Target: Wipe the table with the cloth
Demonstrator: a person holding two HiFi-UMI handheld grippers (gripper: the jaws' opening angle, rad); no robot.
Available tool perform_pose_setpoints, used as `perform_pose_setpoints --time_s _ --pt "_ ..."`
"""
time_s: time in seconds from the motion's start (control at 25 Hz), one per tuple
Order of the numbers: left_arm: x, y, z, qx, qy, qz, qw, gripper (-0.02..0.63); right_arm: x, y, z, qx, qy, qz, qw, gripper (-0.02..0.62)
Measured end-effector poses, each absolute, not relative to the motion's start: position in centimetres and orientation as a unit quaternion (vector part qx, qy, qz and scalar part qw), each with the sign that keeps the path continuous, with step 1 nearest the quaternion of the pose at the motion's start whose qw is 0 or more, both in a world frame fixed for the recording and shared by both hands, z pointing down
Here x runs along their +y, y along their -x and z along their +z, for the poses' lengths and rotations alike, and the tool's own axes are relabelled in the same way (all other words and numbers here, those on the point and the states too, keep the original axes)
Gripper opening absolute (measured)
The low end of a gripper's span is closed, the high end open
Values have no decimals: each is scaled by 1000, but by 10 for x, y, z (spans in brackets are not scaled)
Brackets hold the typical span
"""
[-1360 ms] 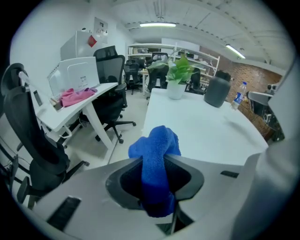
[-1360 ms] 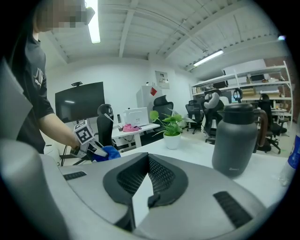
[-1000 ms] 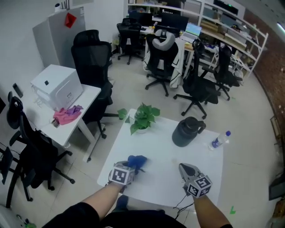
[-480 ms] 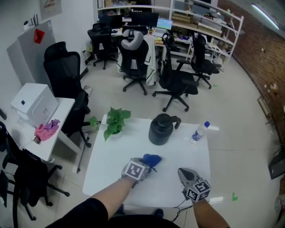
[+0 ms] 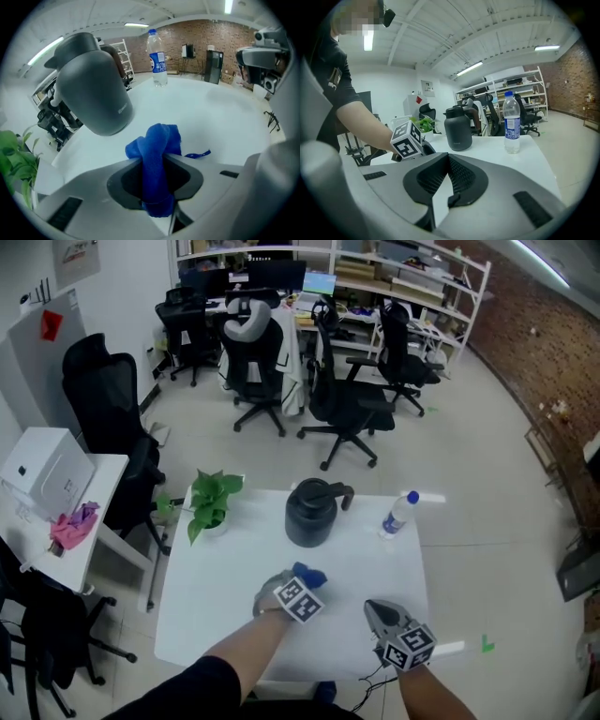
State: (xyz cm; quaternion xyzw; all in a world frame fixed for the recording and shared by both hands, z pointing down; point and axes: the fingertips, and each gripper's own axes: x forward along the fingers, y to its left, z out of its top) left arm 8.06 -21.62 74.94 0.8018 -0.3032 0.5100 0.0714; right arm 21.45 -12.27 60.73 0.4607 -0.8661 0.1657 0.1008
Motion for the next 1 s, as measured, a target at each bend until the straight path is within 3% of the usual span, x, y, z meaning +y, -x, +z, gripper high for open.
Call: perform_pose_setpoints --time_s 1.0 --pt "-217 -83 756 -229 -776 584 74 72 -116 -201 615 -873 -444 168 110 3"
